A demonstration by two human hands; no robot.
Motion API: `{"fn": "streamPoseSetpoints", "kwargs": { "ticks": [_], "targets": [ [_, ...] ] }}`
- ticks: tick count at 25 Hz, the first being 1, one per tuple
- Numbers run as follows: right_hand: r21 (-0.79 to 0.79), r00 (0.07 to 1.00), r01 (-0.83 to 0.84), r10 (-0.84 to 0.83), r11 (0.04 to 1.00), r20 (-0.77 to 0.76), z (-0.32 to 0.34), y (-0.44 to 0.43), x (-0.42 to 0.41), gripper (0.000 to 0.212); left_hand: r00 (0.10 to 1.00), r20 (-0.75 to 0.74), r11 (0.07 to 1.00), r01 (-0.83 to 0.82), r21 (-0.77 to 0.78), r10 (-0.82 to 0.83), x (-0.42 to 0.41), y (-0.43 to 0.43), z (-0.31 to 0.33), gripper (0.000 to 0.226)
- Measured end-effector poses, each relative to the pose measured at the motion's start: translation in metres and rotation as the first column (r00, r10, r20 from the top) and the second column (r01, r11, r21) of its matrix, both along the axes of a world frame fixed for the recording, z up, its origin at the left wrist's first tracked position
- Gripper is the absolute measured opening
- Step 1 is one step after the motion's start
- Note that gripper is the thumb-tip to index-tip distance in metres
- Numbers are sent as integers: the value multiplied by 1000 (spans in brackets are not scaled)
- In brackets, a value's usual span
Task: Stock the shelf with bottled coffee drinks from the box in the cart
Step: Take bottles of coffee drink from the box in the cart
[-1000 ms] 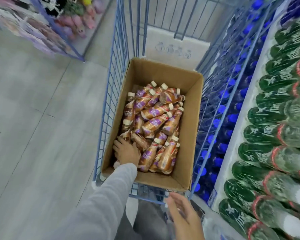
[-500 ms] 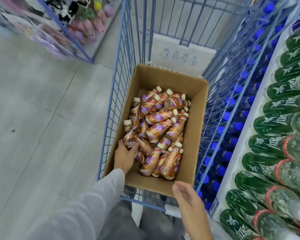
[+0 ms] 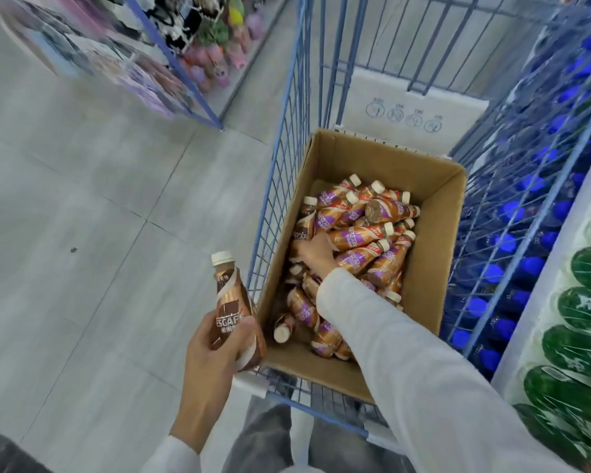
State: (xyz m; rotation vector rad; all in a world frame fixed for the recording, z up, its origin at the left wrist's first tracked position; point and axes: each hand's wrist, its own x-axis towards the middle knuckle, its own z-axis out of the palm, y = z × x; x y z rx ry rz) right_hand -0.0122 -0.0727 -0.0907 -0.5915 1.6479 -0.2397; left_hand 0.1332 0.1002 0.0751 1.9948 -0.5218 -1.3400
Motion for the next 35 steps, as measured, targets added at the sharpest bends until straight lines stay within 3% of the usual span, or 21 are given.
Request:
{"fn": "streamPoseSetpoints", "kwargs": {
  "ticks": [4, 7, 11, 13, 18, 20, 24, 26, 28, 30, 35],
  "targets": [
    [5, 996, 55, -54, 998, -73, -32, -9, 13, 89, 998, 4, 998, -59, 29, 59, 16, 19, -6, 43],
    [8, 990, 107, -107, 994, 90, -22, 8, 3, 93, 998, 0, 998, -61, 31, 61, 16, 26, -5, 45],
    [76, 933, 253, -264, 965, 243, 38, 44, -18, 85, 999, -54, 1000, 6, -6, -7, 10, 23, 19, 42],
    [34, 906, 333, -330, 942, 265, 75, 65, -28, 81, 992, -113, 998, 63, -20, -65, 3, 16, 34, 31],
    [-113, 827, 530, -483, 840, 288, 161, 132, -46, 106, 913, -246, 944, 300, -136, -326, -10, -4, 77, 24],
    [-208, 786, 614, -564, 762, 254, 191, 163, -50, 98, 858, -252, 891, 403, -207, -447, -16, -11, 92, 26],
    [-365, 660, 745, -698, 558, 279, 254, 228, -55, 51, 720, -268, 766, 569, -299, -640, -35, -9, 122, 31],
    [-419, 563, 801, -777, 428, 282, 286, 261, -60, 49, 621, -278, 680, 643, -353, -732, -49, 3, 139, 54],
    [-458, 480, 828, -831, 323, 282, 313, 298, -64, 63, 511, -264, 575, 709, -409, -818, -67, 20, 157, 65],
    [-485, 411, 842, -863, 235, 295, 338, 339, -66, 67, 399, -251, 472, 756, -454, -882, -90, 43, 174, 52],
    [-575, 229, 818, -928, 20, 294, 376, 449, -71, 35, 90, -217, 196, 818, -540, -972, -145, 116, 201, 26]
  ]
}}
